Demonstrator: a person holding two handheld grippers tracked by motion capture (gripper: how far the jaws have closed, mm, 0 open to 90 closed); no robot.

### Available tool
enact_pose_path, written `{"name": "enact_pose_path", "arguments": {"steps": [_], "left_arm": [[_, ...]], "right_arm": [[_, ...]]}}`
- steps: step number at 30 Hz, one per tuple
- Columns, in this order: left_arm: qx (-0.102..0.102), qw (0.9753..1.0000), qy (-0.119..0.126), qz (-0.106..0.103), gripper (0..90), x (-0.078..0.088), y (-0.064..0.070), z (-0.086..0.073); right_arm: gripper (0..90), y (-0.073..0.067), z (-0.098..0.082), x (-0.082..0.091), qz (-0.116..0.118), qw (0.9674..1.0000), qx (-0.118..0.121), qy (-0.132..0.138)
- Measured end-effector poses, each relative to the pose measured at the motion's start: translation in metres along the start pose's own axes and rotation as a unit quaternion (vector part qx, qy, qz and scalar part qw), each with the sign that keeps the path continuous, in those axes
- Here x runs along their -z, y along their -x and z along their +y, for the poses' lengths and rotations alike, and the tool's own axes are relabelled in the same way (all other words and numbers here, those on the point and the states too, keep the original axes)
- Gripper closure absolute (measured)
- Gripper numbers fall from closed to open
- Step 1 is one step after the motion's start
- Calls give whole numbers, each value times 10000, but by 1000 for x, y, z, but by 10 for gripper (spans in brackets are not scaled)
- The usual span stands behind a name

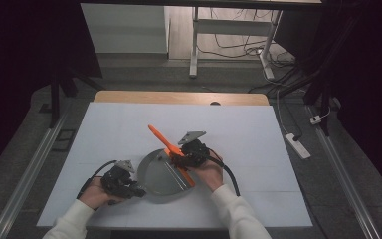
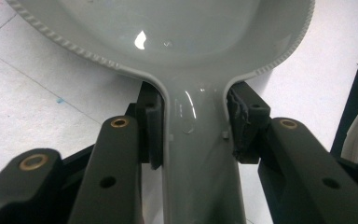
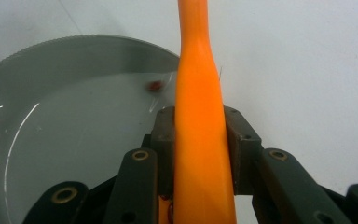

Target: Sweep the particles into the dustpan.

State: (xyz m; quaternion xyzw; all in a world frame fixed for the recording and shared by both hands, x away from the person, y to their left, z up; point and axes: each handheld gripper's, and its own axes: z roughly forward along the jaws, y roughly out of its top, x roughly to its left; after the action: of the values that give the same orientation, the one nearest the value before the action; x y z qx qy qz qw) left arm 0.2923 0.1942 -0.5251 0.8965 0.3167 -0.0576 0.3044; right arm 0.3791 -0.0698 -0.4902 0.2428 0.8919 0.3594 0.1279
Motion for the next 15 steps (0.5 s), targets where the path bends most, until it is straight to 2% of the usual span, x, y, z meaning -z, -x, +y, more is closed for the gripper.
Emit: {"name": "enact_pose_path", "arguments": {"steps": [4, 6, 8, 11, 15], "left_arm": [[-1, 10000, -3, -12, 616, 0, 0, 0], [3, 10000, -5, -6, 616, 0, 0, 0], [2, 10000, -9, 0, 616, 0, 0, 0], [3, 10000, -9, -1, 616, 0, 0, 0], [3, 10000, -9, -7, 616, 0, 0, 0]], "right_arm": [[694, -3, 3, 2, 344, 9992, -132, 162], [695, -7, 5, 3, 535, 9983, -144, 189], [697, -8, 8, 7, 725, 9967, -191, 326], [698, -2, 12, 18, 586, 9966, -246, 529], [698, 9, 10, 29, 269, 9976, -297, 570]]}}
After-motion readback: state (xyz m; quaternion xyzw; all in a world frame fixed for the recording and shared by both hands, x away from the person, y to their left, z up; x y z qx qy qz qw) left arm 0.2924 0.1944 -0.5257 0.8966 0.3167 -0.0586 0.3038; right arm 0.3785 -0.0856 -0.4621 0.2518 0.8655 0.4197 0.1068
